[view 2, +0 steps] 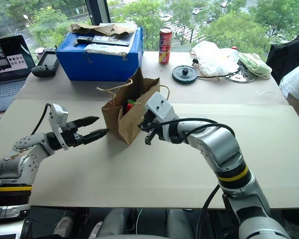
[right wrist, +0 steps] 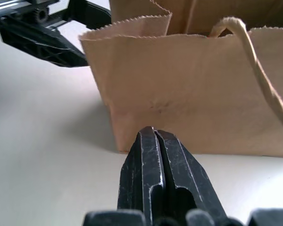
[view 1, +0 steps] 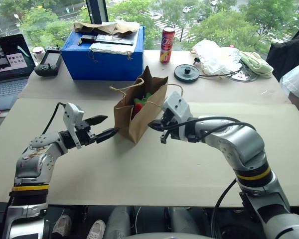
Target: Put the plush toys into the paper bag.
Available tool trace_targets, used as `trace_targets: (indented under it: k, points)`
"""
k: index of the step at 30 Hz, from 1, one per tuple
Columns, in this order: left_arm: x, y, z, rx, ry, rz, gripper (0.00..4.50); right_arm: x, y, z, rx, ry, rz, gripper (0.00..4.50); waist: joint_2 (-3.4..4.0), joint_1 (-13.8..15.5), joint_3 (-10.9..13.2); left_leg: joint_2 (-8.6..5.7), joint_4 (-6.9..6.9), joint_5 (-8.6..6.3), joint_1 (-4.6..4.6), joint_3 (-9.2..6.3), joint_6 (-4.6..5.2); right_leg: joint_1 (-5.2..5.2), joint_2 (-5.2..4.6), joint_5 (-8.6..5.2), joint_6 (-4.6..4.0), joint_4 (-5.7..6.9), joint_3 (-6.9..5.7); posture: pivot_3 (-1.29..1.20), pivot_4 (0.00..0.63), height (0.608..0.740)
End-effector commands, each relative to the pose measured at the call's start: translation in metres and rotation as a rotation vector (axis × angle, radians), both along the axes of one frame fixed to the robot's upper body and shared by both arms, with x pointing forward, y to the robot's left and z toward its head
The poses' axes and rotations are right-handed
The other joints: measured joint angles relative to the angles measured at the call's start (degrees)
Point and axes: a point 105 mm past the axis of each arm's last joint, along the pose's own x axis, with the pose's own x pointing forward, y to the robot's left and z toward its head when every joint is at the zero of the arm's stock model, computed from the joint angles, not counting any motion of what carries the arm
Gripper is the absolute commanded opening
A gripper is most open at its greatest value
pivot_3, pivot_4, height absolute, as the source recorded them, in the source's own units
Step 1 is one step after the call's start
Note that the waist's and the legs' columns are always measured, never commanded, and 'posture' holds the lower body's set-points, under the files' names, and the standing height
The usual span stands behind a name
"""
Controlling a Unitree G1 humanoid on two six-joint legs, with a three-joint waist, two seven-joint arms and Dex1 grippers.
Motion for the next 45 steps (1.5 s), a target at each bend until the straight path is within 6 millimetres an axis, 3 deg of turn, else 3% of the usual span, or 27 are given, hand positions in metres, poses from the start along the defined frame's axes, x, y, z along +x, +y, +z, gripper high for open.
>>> trace_targets:
  k: [1, 7, 16, 35, 38, 45]
  points:
    - [0.003, -0.004, 0.012, 0.03, -0.067, -0.035, 4.5, 0.013, 0.007, 0.014, 0.0, -0.091, -0.041, 0.08, 0.0, 0.0, 0.0, 0.0, 0.0, 0.0, -0.02, 0.0, 0.0, 0.0, 0.0, 0.0, 0.0, -0.01, 0.0, 0.0, 0.15, 0.739]
    - [0.008, -0.017, 0.011, 0.064, -0.101, -0.08, 4.5, 0.016, 0.028, 0.026, 0.039, -0.113, -0.035, 0.08, 0.0, 0.08, 0.0, 0.0, 0.0, 0.0, -0.04, 0.0, 0.01, 0.0, 0.0, 0.0, 0.01, -0.03, -0.05, 0.0, 0.15, 0.739]
    - [0.001, -0.033, 0.005, 0.083, -0.114, -0.125, 4.5, 0.023, 0.039, 0.031, 0.077, -0.112, -0.063, 0.08, 0.0, -0.08, 0.0, 0.02, 0.0, 0.0, -0.04, 0.0, 0.01, 0.0, 0.01, 0.01, 0.01, 0.01, -0.06, 0.0, 0.15, 0.739]
    - [0.029, -0.042, 0.013, 0.008, -0.251, 0.12, 4.5, 0.022, 0.045, 0.027, 0.091, -0.094, -0.07, 0.08, 0.0, -0.05, 0.0, 0.01, 0.0, 0.0, -0.03, -0.02, 0.01, 0.01, 0.01, 0.01, 0.01, 0.05, -0.07, 0.0, 0.15, 0.739]
    - [0.03, -0.044, 0.013, -0.001, -0.27, 0.152, 3.82, 0.022, 0.044, 0.027, 0.09, -0.092, -0.071, 0.0, 0.0, -0.03, 0.0, 0.01, 0.0, 0.0, -0.02, -0.02, 0.01, 0.02, 0.0, 0.01, 0.01, 0.06, -0.07, 0.0, 0.15, 0.739]
    - [0.031, -0.046, 0.013, -0.017, -0.28, 0.177, 1.3, 0.021, 0.043, 0.026, 0.084, -0.089, -0.073, 0.0, 0.0, -0.04, 0.0, 0.01, 0.0, 0.0, -0.02, -0.03, 0.01, 0.01, 0.0, 0.01, 0.01, 0.07, -0.07, 0.0, 0.15, 0.739]
